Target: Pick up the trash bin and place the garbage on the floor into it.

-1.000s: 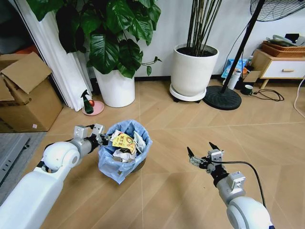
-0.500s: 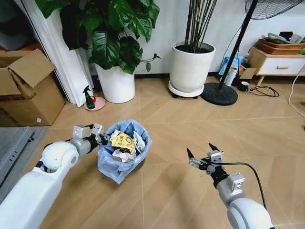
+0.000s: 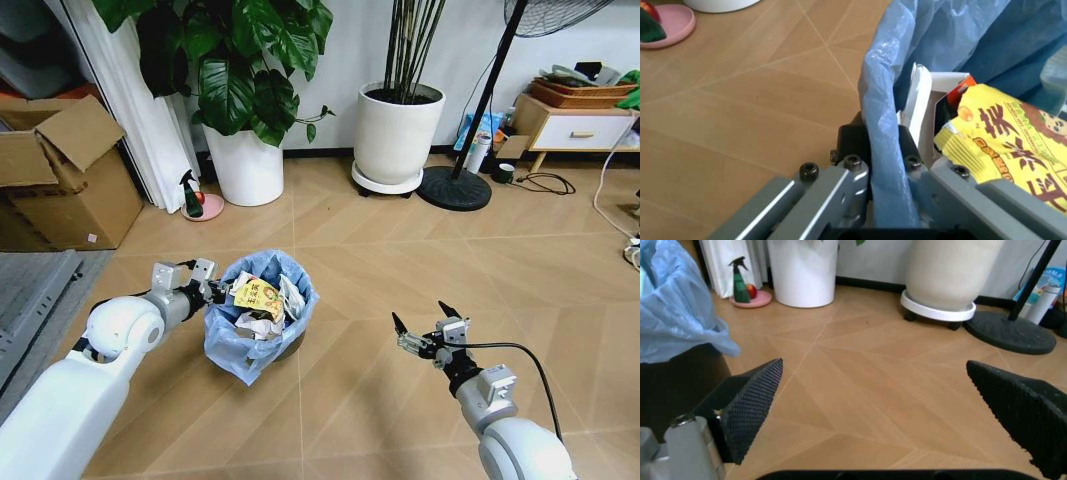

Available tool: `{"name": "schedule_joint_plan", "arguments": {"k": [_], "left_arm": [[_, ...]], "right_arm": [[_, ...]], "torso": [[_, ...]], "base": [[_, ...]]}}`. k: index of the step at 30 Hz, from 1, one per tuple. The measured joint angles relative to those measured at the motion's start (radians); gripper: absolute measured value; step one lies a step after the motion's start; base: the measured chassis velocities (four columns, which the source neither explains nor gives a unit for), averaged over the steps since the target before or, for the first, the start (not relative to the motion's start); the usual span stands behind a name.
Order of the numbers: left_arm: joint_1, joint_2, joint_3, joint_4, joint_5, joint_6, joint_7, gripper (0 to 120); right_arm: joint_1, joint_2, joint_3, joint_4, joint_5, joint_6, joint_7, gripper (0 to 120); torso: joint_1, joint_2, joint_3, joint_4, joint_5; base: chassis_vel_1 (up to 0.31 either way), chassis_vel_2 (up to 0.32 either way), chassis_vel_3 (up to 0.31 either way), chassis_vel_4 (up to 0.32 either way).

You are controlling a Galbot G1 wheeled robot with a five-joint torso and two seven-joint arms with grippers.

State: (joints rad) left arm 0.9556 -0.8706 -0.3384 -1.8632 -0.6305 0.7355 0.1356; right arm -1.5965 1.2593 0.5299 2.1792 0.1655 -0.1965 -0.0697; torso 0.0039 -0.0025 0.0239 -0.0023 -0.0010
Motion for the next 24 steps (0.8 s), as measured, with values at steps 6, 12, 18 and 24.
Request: {"name": "schedule_joint_plan", "arguments": {"k": [6, 12, 18, 24], "left_arm": [[0.001, 0.001, -0.002, -0.002, -0.002, 0.0, -0.003, 0], [0.005, -0.001, -0.002, -0.006, -0.002, 0.0, -0.006, 0], [0.007, -0.003, -0.002, -0.006, -0.002, 0.0, -0.009, 0], [0.004, 0.003, -0.002, -0.002, -0.01, 0.0, -0.01, 0]], "right_arm": [[-0.002, -0.002, -0.001, 0.001, -0.001, 0.001, -0.001, 100], [-0.009, 0.0, 0.001, 0.003, -0.003, 0.004, -0.004, 100], [-0.015, 0.002, -0.001, 0.002, -0.01, 0.01, -0.008, 100], [-0.007, 0.001, -0.002, -0.003, -0.01, 0.01, -0.009, 100]], "torso": [[0.0, 0.0, 0.0, 0.0002, 0.0001], [0.0, 0.0, 0.0, 0.0, 0.0], [0.0, 0.0, 0.0, 0.0, 0.0001], [0.0, 0.0, 0.0, 0.0001, 0.0002]], "base": [[0.128, -0.134, -0.119, 0.129], [0.13, -0.127, -0.141, 0.108], [0.137, -0.122, -0.125, 0.127], [0.141, -0.124, -0.131, 0.137]]}}
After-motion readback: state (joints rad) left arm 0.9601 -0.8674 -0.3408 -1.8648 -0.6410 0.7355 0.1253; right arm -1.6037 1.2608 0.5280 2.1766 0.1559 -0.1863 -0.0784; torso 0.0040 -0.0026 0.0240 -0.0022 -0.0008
